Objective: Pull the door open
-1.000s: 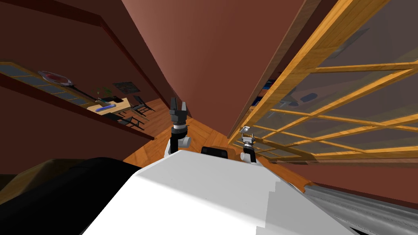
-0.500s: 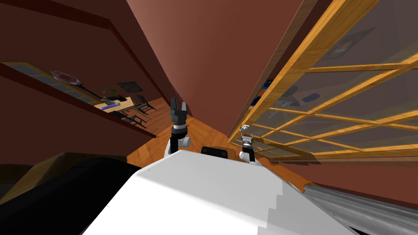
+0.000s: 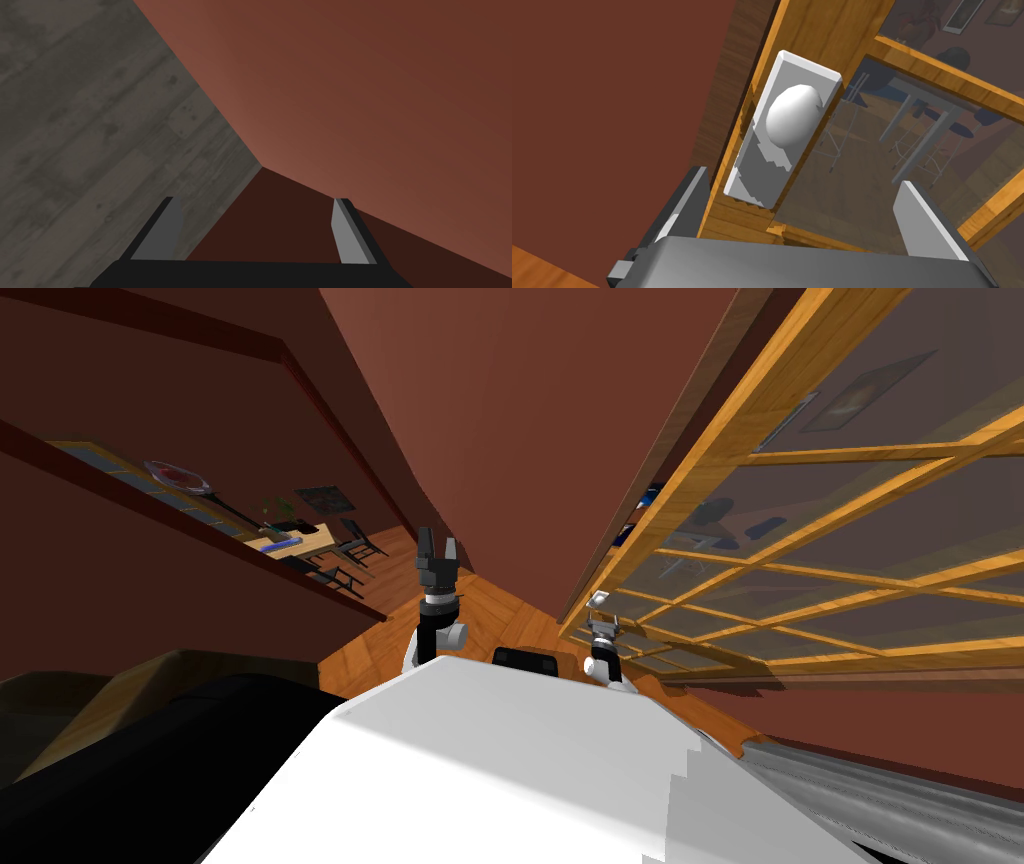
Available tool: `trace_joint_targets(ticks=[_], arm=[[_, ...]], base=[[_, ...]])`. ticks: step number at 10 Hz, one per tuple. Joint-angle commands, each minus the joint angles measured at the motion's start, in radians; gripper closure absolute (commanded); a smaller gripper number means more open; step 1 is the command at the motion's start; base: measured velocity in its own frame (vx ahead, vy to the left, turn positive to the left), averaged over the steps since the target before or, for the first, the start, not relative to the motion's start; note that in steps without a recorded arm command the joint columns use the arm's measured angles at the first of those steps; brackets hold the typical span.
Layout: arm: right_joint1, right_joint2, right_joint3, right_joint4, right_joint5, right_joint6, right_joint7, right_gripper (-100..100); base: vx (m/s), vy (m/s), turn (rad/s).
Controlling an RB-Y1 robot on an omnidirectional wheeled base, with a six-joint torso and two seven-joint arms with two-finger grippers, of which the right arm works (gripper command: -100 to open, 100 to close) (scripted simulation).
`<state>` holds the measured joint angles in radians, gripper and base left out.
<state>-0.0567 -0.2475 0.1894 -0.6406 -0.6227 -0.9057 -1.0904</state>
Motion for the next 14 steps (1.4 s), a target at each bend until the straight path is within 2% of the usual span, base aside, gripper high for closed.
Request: trace_joint_targets(ticks=[1, 6, 7, 12, 13, 14], arm=[[-0.001, 0.001, 0.004, -0.002, -0.008, 0.002, -0.028, -100], [-0.008, 0.01, 0.028, -0.017, -0.057, 0.012, -0.168, -100], [-0.008, 0.01, 0.028, -0.017, -0.057, 0.012, -0.175, -100], [-0.014, 0.017, 0.047, -0.027, -0.094, 0.019, -0.291, -100], [-0.013, 0.016, 0.044, -0.027, -0.09, 0.018, -0.276, -100], [-0.003, -0.005, 0.041, -0.02, -0.096, 0.011, -0.303, -100]], base=[[-0.045, -0.01, 0.023], [-0.061, -0.015, 0.033], [-0.049, -0.011, 0.019], [-0.046, -0.014, 0.024], [-0.013, -0.007, 0.005], [0.097, 0.021, 0.107]])
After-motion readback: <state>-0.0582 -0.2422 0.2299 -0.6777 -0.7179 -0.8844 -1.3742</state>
